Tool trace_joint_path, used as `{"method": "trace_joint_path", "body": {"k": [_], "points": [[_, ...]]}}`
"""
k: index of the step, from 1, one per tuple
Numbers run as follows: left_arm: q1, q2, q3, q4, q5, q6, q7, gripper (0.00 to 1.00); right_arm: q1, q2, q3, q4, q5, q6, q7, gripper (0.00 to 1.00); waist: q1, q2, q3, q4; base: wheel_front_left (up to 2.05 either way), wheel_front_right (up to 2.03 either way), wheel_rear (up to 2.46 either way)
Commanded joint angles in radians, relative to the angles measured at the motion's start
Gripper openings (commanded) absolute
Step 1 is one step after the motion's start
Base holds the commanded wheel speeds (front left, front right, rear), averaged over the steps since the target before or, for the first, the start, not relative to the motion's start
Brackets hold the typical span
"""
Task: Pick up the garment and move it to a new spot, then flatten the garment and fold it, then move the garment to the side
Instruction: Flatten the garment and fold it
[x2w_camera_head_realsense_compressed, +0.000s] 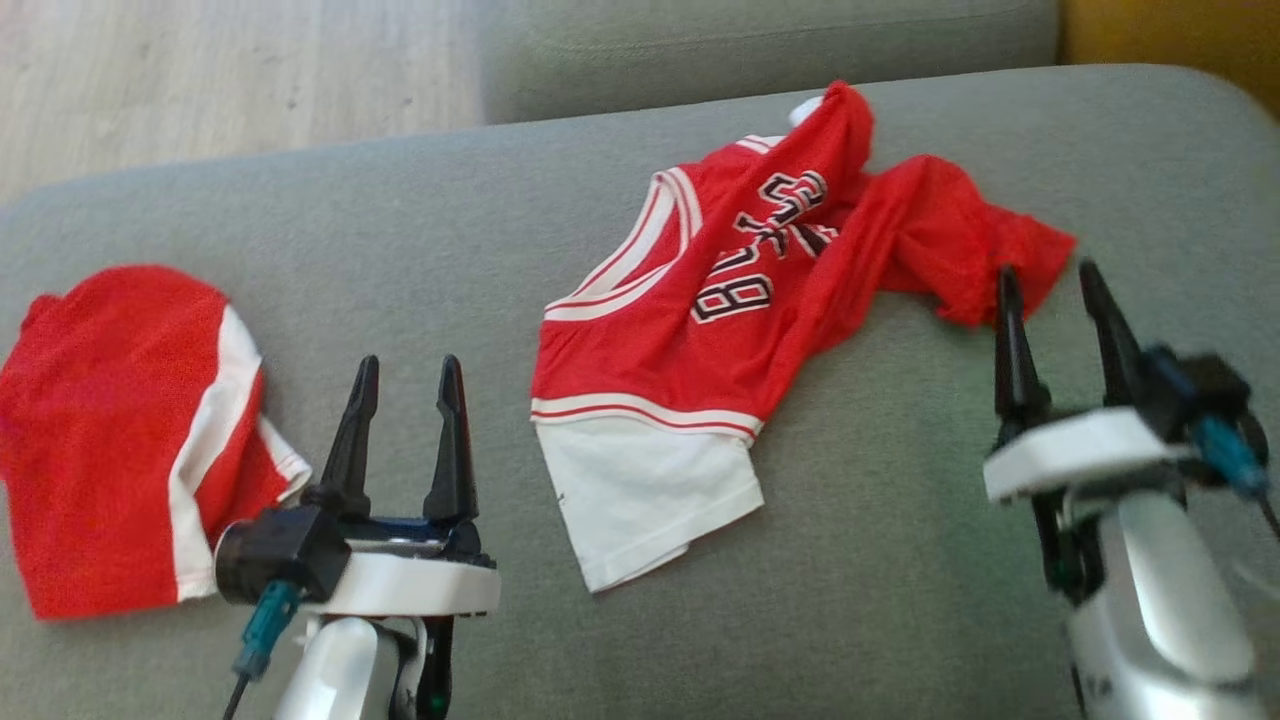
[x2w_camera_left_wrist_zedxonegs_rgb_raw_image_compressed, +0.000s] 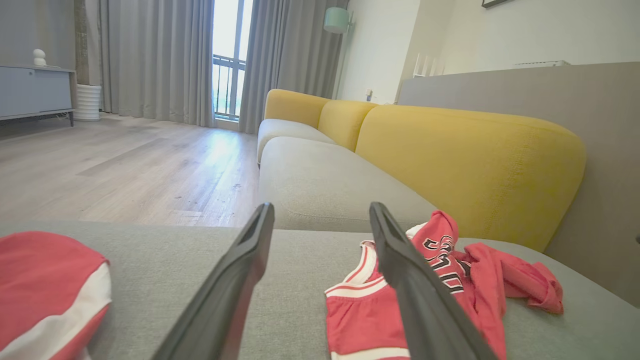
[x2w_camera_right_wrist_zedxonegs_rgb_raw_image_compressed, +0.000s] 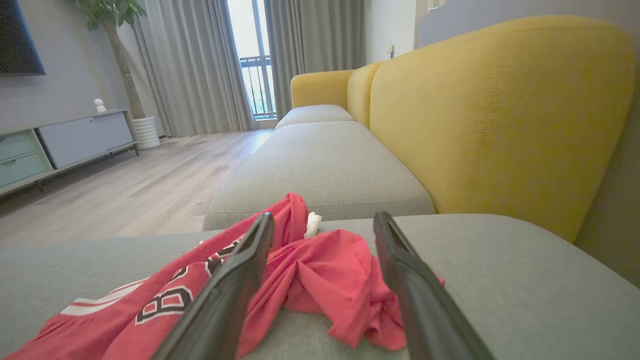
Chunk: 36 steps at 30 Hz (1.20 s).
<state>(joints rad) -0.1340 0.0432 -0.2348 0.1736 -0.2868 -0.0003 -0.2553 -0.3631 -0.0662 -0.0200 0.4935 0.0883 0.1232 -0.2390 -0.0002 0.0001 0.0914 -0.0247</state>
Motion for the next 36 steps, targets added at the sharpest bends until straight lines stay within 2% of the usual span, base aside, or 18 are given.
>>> {"method": "trace_joint_path", "body": {"k": [1, 5, 9, 13, 18, 25, 32, 36], "points": [[-0.018, 0.007, 0.023, -0.039, 0.0, 0.0, -0.006, 1.0, 0.02, 0.014, 0.02, -0.087, 0.017, 0.008, -0.013, 1.0, 0.0002, -0.0001, -0.014, -0.025, 0.0, 0.0, 0.0], [-0.014, 0.007, 0.011, -0.034, -0.003, -0.003, -0.006, 1.0, 0.135, 0.016, 0.042, -0.179, 0.075, 0.008, -0.005, 1.0, 0.0002, -0.0001, -0.011, -0.039, 0.0, 0.0, 0.0], [-0.021, 0.007, 0.017, -0.027, -0.002, -0.006, -0.006, 1.0, 0.175, 0.016, 0.033, -0.232, 0.086, 0.008, 0.017, 1.0, 0.0002, -0.0001, -0.003, -0.041, 0.0, 0.0, 0.0], [-0.043, 0.007, 0.018, -0.03, 0.005, -0.012, -0.006, 1.0, 0.153, 0.016, -0.004, -0.278, 0.071, 0.008, 0.055, 1.0, 0.0002, -0.0001, 0.036, -0.025, 0.0, 0.0, 0.0], [-0.074, 0.007, -0.001, -0.036, -0.009, -0.016, -0.006, 1.0, 0.065, 0.016, -0.049, -0.272, 0.029, 0.008, 0.12, 1.0, 0.0002, -0.0001, 0.094, 0.004, 0.0, 0.0, 0.0], [-0.132, 0.007, -0.031, -0.026, -0.007, -0.021, -0.006, 1.0, -0.214, 0.014, -0.191, -0.133, -0.031, 0.008, 0.313, 1.0, 0.0002, -0.0001, 0.203, 0.068, 0.0, 0.0, 0.0], [-0.194, 0.007, -0.082, -0.024, -0.024, -0.025, -0.006, 1.0, -0.444, -0.073, -0.33, 0.097, -0.199, 0.008, 0.449, 1.0, 0.0002, -0.0001, 0.285, 0.158, 0.0, 0.0, 0.0], [-0.215, 0.007, -0.099, -0.025, -0.036, -0.016, -0.006, 1.0, -0.54, -0.09, -0.402, 0.219, -0.25, 0.008, 0.502, 1.0, 0.0002, -0.0001, 0.322, 0.186, 0.0, 0.0, 0.0]]}}
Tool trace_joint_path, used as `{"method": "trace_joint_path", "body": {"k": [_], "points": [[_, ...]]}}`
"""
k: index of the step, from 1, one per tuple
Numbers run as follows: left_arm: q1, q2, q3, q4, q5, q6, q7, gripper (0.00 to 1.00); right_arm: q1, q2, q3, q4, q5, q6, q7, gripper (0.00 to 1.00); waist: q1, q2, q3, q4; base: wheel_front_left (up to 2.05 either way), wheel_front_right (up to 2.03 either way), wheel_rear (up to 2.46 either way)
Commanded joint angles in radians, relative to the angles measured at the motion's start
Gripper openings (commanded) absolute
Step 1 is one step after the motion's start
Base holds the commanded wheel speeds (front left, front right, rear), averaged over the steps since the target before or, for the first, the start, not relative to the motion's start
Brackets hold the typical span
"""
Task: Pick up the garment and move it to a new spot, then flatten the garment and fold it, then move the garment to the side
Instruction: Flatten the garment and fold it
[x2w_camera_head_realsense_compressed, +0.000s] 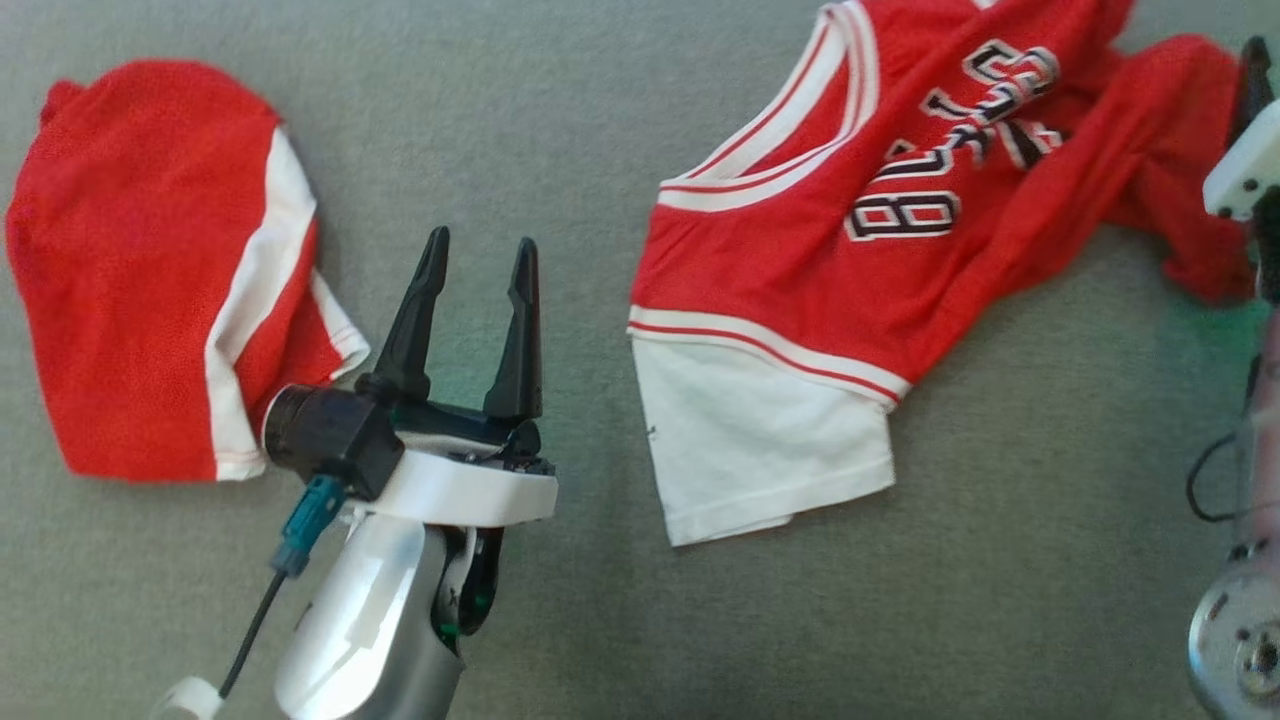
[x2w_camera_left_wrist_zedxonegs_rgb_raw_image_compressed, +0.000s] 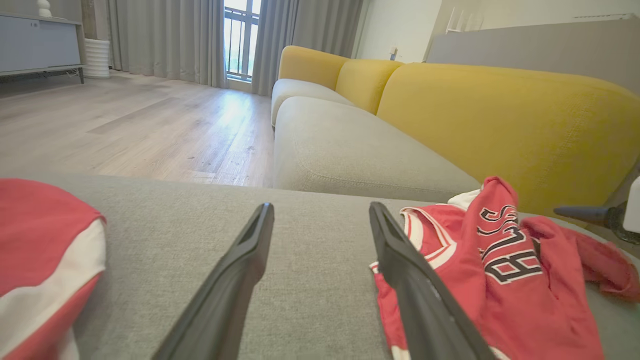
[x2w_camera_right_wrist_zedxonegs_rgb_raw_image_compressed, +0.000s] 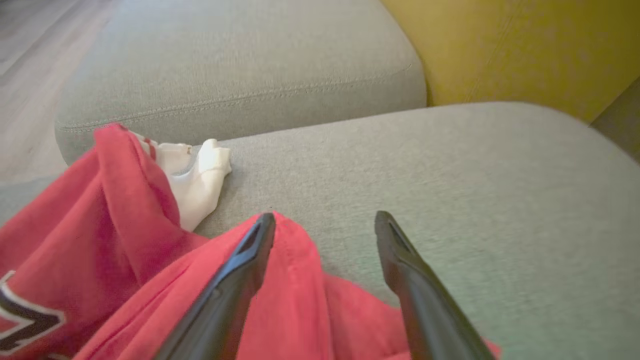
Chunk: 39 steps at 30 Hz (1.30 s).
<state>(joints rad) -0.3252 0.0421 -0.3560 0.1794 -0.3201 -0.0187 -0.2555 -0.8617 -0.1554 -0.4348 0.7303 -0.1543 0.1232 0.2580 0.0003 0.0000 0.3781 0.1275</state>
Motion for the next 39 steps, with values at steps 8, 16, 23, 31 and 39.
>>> {"method": "trace_joint_path", "body": {"k": [8, 16, 23, 31, 39], "points": [[-0.043, 0.008, 0.001, -0.013, -0.009, 0.007, -0.006, 1.0, -0.141, -0.014, -0.056, 0.146, -0.042, 0.008, 0.025, 1.0, -0.0003, 0.0, 0.057, 0.054, 0.0, 0.0, 0.0], [-0.046, 0.008, 0.002, -0.002, -0.014, 0.012, -0.006, 1.0, -0.176, -0.011, 0.016, 0.231, -0.062, 0.008, -0.065, 0.0, -0.0003, 0.0, 0.037, 0.031, 0.0, 0.0, 0.0], [-0.027, 0.008, 0.016, 0.007, -0.015, 0.012, -0.006, 1.0, -0.17, -0.011, 0.079, 0.277, -0.043, 0.008, -0.169, 0.0, -0.0003, 0.0, -0.026, -0.008, 0.0, 0.0, 0.0], [0.028, 0.008, 0.063, 0.012, -0.012, 0.017, -0.006, 1.0, -0.109, 0.044, 0.201, 0.275, 0.062, 0.008, -0.278, 0.0, -0.0003, 0.0, -0.134, -0.079, 0.0, 0.0, 0.0], [0.115, 0.008, 0.122, 0.0, -0.021, 0.022, -0.006, 1.0, 0.108, 0.078, 0.35, 0.081, 0.282, 0.008, -0.267, 0.0, -0.0003, 0.0, -0.246, -0.169, 0.0, 0.0, 0.0]]}}
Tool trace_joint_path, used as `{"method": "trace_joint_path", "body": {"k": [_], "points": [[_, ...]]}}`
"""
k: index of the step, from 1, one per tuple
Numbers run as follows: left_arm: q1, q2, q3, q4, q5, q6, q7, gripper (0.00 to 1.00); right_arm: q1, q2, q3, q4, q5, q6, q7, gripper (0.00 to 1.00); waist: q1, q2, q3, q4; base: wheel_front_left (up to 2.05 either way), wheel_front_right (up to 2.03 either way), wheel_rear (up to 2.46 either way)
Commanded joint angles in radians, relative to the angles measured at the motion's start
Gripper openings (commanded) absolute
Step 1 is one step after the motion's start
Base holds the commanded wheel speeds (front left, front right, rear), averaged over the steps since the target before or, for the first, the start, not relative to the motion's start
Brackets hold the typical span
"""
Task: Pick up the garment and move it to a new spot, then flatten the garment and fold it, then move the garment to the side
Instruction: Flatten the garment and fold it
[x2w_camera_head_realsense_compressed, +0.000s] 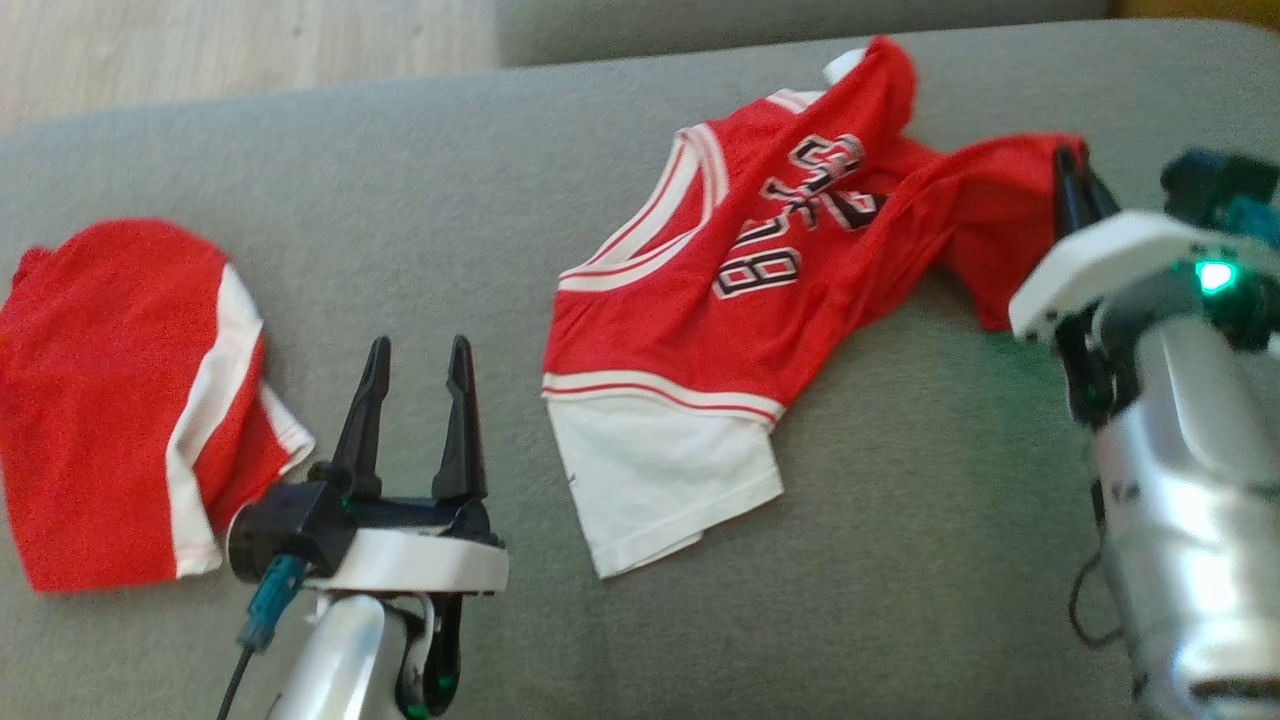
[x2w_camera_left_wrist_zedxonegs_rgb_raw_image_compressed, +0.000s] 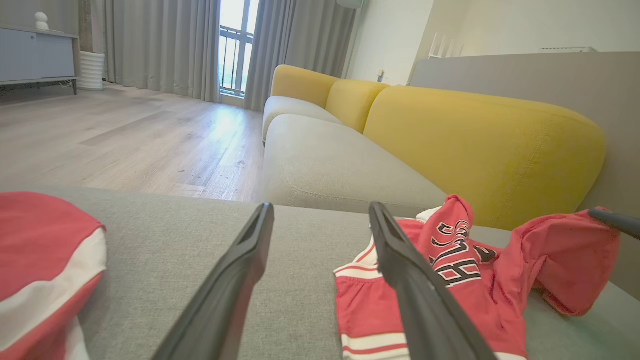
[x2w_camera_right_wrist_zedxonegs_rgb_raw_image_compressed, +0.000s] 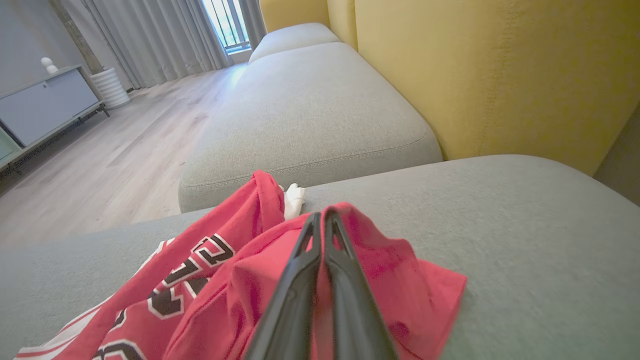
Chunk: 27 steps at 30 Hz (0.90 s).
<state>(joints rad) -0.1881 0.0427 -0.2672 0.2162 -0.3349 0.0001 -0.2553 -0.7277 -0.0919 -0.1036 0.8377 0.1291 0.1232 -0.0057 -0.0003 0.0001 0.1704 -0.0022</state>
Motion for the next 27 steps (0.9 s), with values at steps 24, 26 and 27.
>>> {"method": "trace_joint_path", "body": {"k": [24, 26, 27], "points": [[0.026, 0.008, 0.024, -0.057, -0.018, 0.01, -0.006, 1.0, 0.721, 0.028, -0.237, -0.914, -0.008, 0.008, 0.456, 1.0, 0.0003, -0.0001, -0.086, -0.07, 0.0, 0.0, 0.0], [0.028, 0.008, 0.022, -0.052, -0.017, 0.009, -0.006, 1.0, 0.733, 0.035, -0.257, -0.919, -0.024, 0.008, 0.43, 1.0, 0.0003, -0.0001, -0.091, -0.069, 0.0, 0.0, 0.0], [0.029, 0.008, 0.019, -0.049, -0.013, 0.006, -0.006, 1.0, 0.728, 0.04, -0.277, -0.929, -0.022, 0.008, 0.378, 1.0, 0.0003, -0.0001, -0.094, -0.069, 0.0, 0.0, 0.0]]}}
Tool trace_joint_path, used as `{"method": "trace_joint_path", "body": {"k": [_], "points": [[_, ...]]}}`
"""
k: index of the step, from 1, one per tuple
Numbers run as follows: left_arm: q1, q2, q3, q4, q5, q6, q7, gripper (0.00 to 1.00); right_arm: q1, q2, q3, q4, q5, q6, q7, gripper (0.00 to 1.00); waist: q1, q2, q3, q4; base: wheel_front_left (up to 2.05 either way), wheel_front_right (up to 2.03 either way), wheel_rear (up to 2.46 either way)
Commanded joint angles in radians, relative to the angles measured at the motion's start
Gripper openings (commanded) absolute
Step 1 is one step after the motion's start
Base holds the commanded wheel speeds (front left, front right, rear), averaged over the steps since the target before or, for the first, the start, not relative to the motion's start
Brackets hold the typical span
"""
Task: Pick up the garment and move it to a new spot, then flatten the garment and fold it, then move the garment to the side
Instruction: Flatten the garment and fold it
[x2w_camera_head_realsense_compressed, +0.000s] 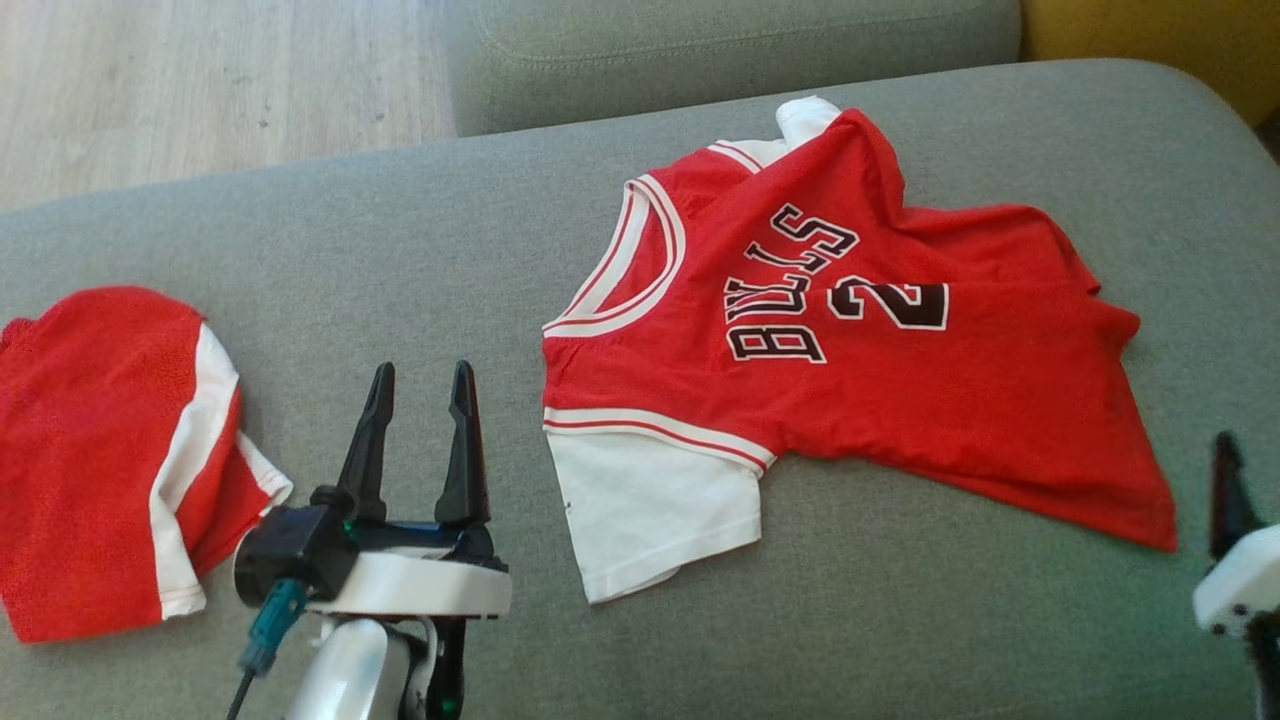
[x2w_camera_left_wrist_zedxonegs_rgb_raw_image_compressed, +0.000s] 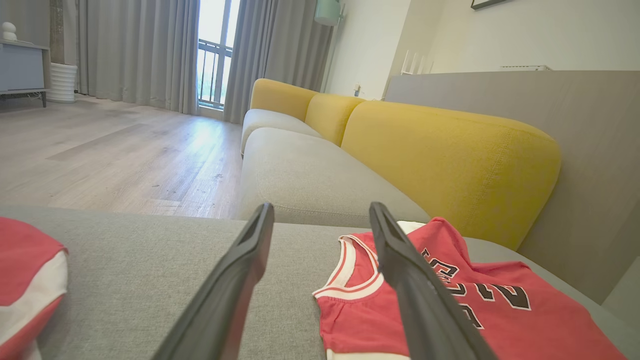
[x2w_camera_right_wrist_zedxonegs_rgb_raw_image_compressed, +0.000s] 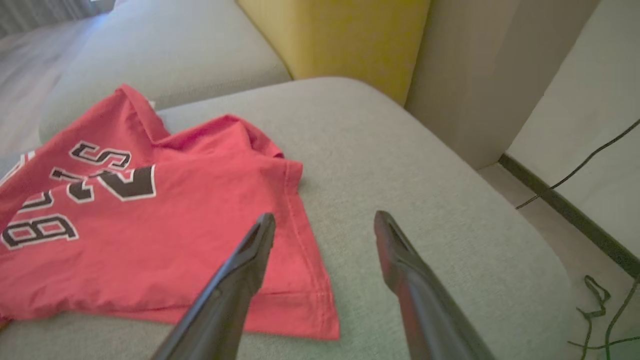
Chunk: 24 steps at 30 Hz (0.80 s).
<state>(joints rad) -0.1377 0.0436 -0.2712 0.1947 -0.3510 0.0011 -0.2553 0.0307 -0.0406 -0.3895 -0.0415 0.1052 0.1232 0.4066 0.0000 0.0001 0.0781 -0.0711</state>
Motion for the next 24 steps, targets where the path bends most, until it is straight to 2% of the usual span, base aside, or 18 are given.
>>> {"method": "trace_joint_path", "body": {"k": [1, 3, 7, 12, 19, 22, 24], "points": [[-0.021, 0.007, 0.022, -0.027, 0.005, 0.004, -0.006, 1.0, -0.033, -0.011, 0.018, -0.057, 0.002, 0.008, -0.067, 1.0, 0.0, -0.0001, -0.003, 0.0, 0.0, 0.0, 0.0], [-0.021, 0.007, 0.023, -0.026, 0.006, 0.003, -0.006, 1.0, -0.037, -0.011, 0.036, -0.06, 0.015, 0.008, -0.106, 1.0, 0.0, -0.0001, -0.003, 0.0, 0.0, 0.0, 0.0], [-0.023, 0.007, 0.019, -0.025, 0.008, 0.001, -0.006, 1.0, -0.041, -0.01, 0.147, -0.06, 0.1, 0.008, -0.274, 1.0, 0.0, -0.0001, -0.007, 0.004, 0.0, 0.0, 0.0], [-0.017, 0.007, -0.015, -0.019, 0.002, -0.003, -0.006, 1.0, 0.003, -0.01, 0.259, 0.007, 0.118, 0.008, -0.434, 1.0, 0.0, -0.0001, -0.007, 0.019, 0.0, 0.0, 0.0], [-0.02, 0.007, -0.033, -0.002, -0.003, -0.003, -0.006, 1.0, -0.009, -0.01, 0.289, 0.09, 0.101, 0.008, -0.511, 1.0, 0.0, -0.0001, 0.008, 0.031, 0.0, 0.0, 0.0], [-0.036, 0.007, -0.055, 0.033, -0.082, -0.017, -0.006, 1.0, -0.033, -0.01, 0.278, 0.093, 0.096, 0.008, -0.518, 1.0, 0.0, -0.0001, 0.026, 0.027, 0.0, 0.0, 0.0], [-0.079, 0.007, -0.1, 0.078, -0.092, -0.027, 0.009, 1.0, -0.046, -0.01, 0.269, 0.092, 0.096, 0.008, -0.52, 1.0, 0.0, -0.0001, 0.039, 0.024, 0.0, 0.0, 0.0]]}}
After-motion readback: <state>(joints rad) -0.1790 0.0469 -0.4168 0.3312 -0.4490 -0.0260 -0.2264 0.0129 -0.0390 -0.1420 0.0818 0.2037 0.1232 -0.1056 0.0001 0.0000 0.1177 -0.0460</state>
